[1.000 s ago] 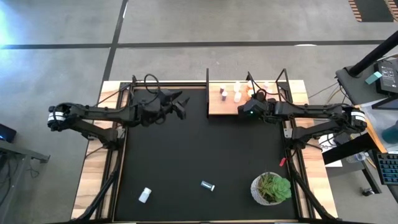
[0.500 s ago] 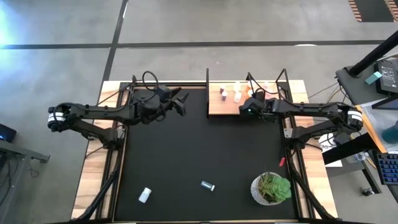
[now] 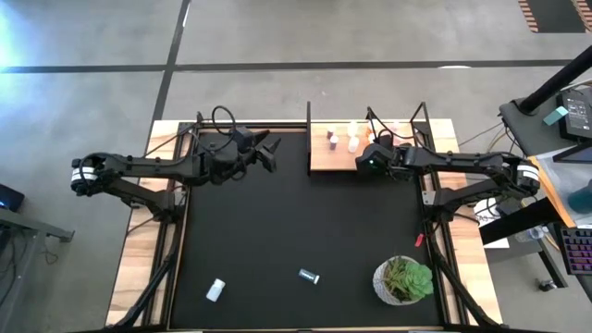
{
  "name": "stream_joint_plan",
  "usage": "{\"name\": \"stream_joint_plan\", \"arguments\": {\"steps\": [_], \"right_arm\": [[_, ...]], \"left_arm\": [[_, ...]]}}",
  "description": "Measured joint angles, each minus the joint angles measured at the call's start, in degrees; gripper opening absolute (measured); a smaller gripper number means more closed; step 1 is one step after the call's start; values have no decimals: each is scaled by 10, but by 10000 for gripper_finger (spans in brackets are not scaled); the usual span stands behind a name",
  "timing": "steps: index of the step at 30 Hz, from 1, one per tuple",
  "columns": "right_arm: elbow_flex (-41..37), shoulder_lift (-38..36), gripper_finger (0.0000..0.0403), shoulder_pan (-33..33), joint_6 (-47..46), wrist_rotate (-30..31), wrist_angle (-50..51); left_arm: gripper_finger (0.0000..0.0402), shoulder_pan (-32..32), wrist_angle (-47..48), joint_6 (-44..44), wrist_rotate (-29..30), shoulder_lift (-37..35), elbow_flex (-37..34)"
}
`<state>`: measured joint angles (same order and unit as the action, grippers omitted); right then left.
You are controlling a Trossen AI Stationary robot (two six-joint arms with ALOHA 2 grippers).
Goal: Pick and place medicine bottles onto shelf by color
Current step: Put the orange pill bottle on the shelf aligned with the other orange pill bottles
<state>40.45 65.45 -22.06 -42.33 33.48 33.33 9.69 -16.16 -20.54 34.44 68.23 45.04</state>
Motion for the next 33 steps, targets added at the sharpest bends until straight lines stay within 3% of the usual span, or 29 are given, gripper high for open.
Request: {"name": "stream_joint_plan", "arguments": {"steps": [33], "right_arm": [[0, 21, 219, 0, 4, 11, -24]], "left_arm": [[219, 0, 0, 0, 0, 0, 0]]}}
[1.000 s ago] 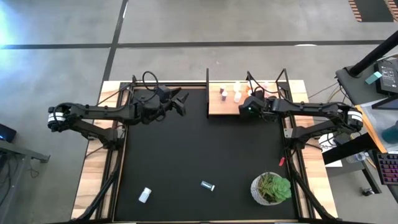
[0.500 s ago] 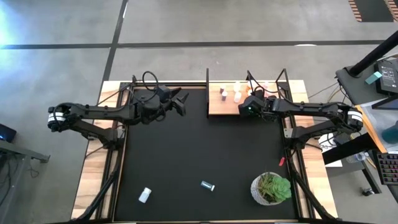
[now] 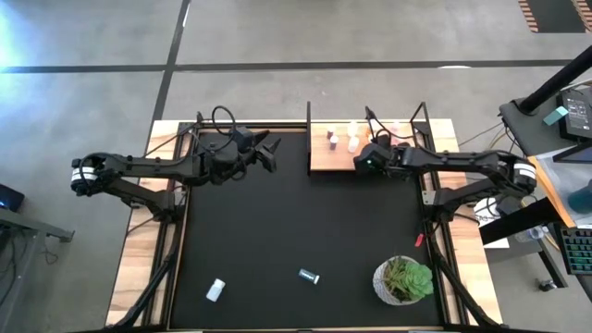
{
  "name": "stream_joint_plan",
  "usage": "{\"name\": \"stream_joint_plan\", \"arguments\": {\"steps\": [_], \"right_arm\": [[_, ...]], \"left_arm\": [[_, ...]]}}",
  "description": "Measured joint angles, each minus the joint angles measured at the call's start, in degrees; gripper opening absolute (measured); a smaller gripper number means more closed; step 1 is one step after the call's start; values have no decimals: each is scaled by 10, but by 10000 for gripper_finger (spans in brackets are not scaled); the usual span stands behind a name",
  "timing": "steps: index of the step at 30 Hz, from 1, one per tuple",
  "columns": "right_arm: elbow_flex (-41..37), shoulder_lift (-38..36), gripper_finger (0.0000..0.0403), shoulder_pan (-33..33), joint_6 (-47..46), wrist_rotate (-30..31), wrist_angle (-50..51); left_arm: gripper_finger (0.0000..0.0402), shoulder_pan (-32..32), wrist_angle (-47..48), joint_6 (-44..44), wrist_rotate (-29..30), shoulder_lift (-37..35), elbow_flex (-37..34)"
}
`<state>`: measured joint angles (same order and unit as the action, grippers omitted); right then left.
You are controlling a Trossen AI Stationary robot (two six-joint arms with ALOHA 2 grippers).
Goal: Pick and place medicine bottles onto shelf by color
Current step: Put the orange pill bottle on the shelf aligned with the other orange pill bottles
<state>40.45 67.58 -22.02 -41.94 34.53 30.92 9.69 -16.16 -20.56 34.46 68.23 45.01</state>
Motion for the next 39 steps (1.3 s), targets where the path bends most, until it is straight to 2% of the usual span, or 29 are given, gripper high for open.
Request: {"name": "stream_joint_plan", "arguments": {"steps": [28, 36, 39], "right_arm": [[0, 8, 219, 0, -10, 0, -4], [0, 8, 198, 0, -10, 2, -4], [0, 8, 204, 0, -11, 2, -4]], "left_arm": [[219, 0, -1, 0, 0, 0, 0], [219, 0, 0, 0, 0, 0, 0], [219, 0, 0, 0, 0, 0, 0]]}}
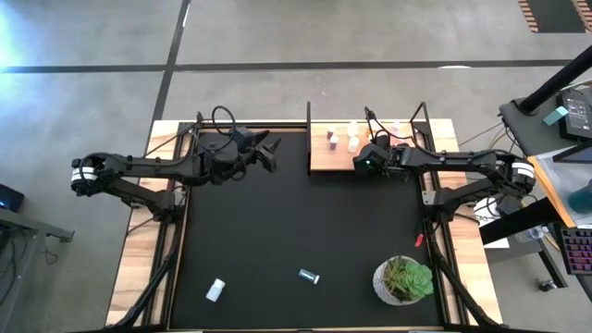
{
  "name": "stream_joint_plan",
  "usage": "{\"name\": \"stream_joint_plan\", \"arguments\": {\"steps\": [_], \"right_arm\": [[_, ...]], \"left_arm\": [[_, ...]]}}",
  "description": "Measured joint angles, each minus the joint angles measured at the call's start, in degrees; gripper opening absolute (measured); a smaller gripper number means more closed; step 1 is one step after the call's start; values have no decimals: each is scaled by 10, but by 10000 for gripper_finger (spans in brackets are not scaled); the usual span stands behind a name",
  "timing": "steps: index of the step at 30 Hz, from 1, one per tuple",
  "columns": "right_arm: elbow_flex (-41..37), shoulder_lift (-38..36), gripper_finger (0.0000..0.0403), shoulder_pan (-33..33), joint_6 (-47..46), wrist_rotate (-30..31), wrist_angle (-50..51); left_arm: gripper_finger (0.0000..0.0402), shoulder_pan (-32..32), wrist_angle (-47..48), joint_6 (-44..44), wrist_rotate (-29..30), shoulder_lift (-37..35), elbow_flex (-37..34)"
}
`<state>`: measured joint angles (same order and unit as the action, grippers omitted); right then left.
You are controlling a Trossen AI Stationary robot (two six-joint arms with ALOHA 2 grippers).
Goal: Pick and place medicine bottles onto shelf by color
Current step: Put the orange pill bottle on the shelf aligned with the other orange pill bottles, then put the blue pill bottle on the shelf aligned with the other blue pill bottles
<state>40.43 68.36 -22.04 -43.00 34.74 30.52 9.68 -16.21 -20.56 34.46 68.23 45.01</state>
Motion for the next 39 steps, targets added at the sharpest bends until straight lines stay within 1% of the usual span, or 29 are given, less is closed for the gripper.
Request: {"name": "stream_joint_plan", "arguments": {"steps": [7, 10, 12, 15, 19, 22, 25, 29, 32, 34, 36, 39], "right_arm": [[0, 0, 263, 0, 0, 0, 1], [15, -2, 284, 0, 1, -1, 16], [35, -4, 295, 0, 2, -1, 44], [79, -5, 306, 0, 9, -2, 115], [151, -5, 310, 5, 6, -7, 216], [204, -5, 306, 21, -5, -7, 270], [247, -5, 301, 53, -6, -7, 285], [287, -4, 295, 116, -4, -7, 281], [296, -4, 291, 166, 1, -4, 270], [295, -4, 290, 199, 2, -3, 266], [290, -4, 290, 228, 2, -3, 262], [283, -3, 289, 273, 9, -2, 260]], "left_arm": [[219, 0, 0, 0, -1, 0, 0], [219, 0, 0, 0, -1, 0, 0], [219, 0, 0, 0, -2, 0, 0], [219, 0, 1, 0, -5, 0, 0], [219, 0, 1, 0, -32, 0, 0], [219, 0, 2, 0, -66, 0, 0], [219, 0, 2, 0, -108, 0, 0], [219, 0, 3, 0, -186, 0, -1], [219, -3, 12, 0, -251, 0, -2], [219, -13, 20, 0, -284, 0, -2], [219, -29, 24, 0, -299, 0, -2], [219, -61, 24, 2, -299, 0, -3]]}}
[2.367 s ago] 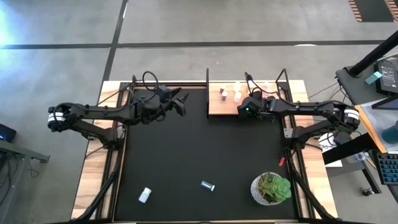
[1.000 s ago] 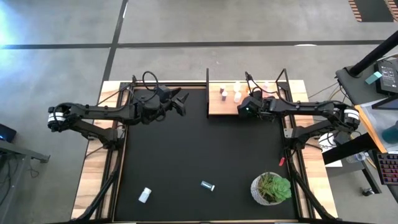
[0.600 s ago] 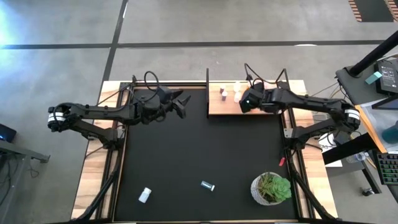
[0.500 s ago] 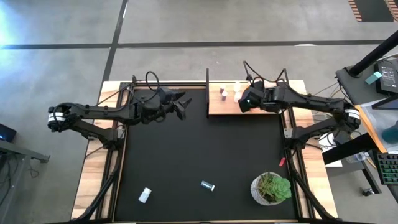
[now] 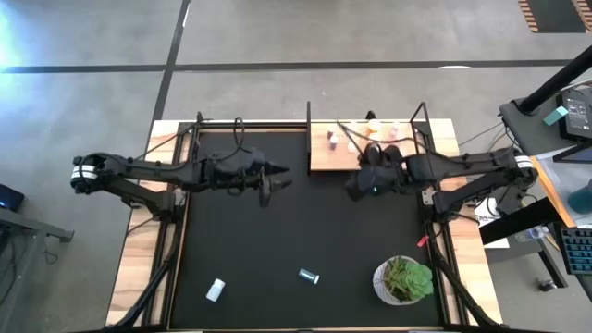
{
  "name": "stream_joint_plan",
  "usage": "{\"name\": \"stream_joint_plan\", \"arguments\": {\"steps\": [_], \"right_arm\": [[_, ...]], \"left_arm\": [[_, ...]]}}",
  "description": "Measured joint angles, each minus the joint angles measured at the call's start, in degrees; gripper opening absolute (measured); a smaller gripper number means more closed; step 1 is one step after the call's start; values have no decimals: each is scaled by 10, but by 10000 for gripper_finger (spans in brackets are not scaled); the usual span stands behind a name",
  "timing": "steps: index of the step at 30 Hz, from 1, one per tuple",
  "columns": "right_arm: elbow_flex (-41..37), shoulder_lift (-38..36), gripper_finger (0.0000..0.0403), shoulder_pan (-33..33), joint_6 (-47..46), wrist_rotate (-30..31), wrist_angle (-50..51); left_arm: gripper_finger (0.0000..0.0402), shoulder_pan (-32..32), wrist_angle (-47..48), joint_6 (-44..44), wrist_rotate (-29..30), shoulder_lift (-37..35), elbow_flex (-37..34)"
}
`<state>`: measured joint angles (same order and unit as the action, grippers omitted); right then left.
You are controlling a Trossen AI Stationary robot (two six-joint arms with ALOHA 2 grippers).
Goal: Pick and place medicine bottles onto shelf by color
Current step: Put the blue pill bottle on the shelf aligned with the other blue pill bottles
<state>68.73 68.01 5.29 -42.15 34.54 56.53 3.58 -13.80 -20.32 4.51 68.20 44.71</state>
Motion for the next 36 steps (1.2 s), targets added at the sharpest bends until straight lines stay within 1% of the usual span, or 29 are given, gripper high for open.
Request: {"name": "stream_joint_plan", "arguments": {"steps": [4, 8, 12, 14, 16, 20, 22, 25, 28, 31, 36], "right_arm": [[-21, 0, 287, 66, 13, 1, -28], [-67, 0, 287, 141, 16, 2, -113], [-130, 0, 286, 216, 25, 9, -239], [-163, 1, 286, 246, 25, 27, -322], [-193, 5, 286, 270, 31, 30, -402], [-241, 30, 283, 306, 54, 29, -562], [-245, 53, 283, 316, 56, 29, -605], [-226, 97, 283, 328, 57, 24, -611], [-189, 143, 282, 330, 57, -3, -591], [-143, 192, 281, 330, 57, -33, -552], [-69, 268, 281, 331, 40, -55, -461]], "left_arm": [[219, -52, -2, -1, 7, 8, 0], [219, -113, -24, -2, 63, 28, 1], [219, -174, -57, -4, 123, 60, 3], [219, -202, -73, -4, 128, 76, 3], [219, -227, -86, -6, 130, 93, 6], [219, -266, -83, -70, 161, 120, 21], [219, -280, -87, -108, 176, 132, 29], [219, -296, -84, -137, 190, 145, 38], [219, -306, -83, -138, 197, 155, 44], [219, -312, -83, -139, 198, 158, 46], [219, -333, -78, -136, 199, 153, 46]]}}
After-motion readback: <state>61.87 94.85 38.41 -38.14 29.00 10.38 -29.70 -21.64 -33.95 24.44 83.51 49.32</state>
